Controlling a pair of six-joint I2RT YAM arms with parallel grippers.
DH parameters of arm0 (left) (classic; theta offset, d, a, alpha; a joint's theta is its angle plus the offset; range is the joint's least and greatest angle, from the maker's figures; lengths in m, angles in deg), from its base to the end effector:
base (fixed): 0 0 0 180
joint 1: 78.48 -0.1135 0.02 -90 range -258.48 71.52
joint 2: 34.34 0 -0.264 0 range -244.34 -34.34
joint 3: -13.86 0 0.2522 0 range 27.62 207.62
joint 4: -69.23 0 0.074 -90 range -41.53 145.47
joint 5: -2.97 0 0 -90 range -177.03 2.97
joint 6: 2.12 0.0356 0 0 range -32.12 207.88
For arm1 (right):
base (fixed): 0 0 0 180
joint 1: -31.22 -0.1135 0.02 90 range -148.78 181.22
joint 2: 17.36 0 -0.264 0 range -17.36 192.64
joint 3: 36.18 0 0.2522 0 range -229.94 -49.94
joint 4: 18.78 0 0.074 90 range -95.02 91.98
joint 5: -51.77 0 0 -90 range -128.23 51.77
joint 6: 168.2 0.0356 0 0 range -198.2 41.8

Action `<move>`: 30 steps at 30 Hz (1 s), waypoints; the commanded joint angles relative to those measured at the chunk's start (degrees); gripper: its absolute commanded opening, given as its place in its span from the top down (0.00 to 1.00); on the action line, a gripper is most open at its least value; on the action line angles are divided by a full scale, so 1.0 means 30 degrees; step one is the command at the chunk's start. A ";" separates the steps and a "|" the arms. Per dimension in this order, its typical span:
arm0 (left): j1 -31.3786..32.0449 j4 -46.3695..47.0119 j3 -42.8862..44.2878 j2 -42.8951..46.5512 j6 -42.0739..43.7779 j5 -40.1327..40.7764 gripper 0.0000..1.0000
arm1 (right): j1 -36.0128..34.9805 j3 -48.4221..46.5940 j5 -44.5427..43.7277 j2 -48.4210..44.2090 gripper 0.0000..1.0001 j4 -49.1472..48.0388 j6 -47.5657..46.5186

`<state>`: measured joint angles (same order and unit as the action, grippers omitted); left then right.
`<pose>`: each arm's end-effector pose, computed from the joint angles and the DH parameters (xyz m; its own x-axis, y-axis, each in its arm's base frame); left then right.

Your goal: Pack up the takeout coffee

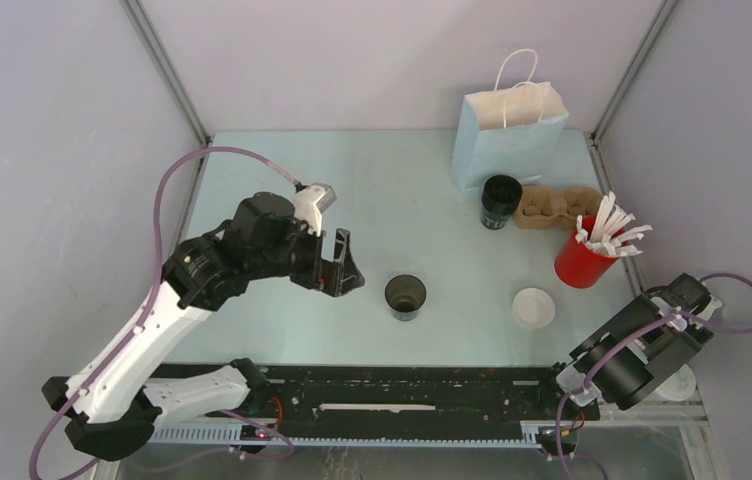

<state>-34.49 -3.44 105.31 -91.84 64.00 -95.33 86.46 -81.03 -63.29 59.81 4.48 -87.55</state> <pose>0.1206 -0.1236 0.4087 -0.7225 0.1407 -0.6769 0.5203 0.7553 -0.3984 0.1213 -0.2013 0.1484 -0.6072 0.6168 -0.5010 0.7926 0.4256 -0.4366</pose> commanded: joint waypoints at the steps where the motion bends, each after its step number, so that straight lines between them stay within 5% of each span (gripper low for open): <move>1: 0.0104 0.0157 0.1085 -0.0190 0.0568 0.0350 0.00 | 0.0074 0.0227 -0.2065 0.0359 0.37 -0.0988 -0.0132; 15: 0.0123 -0.0115 0.1342 -0.0236 0.0905 0.1006 0.00 | -0.0321 0.0227 -0.1979 0.0032 0.61 -0.0707 -0.0320; 30: 0.0120 0.0068 0.0907 0.0521 0.0791 0.0796 0.00 | -0.1536 -0.0046 -0.2631 -0.1828 0.66 0.0819 -0.0469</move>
<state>-34.49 -3.97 106.49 -91.97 65.44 -93.17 83.18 -80.22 -70.59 56.22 5.79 -88.86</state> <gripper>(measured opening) 0.996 0.347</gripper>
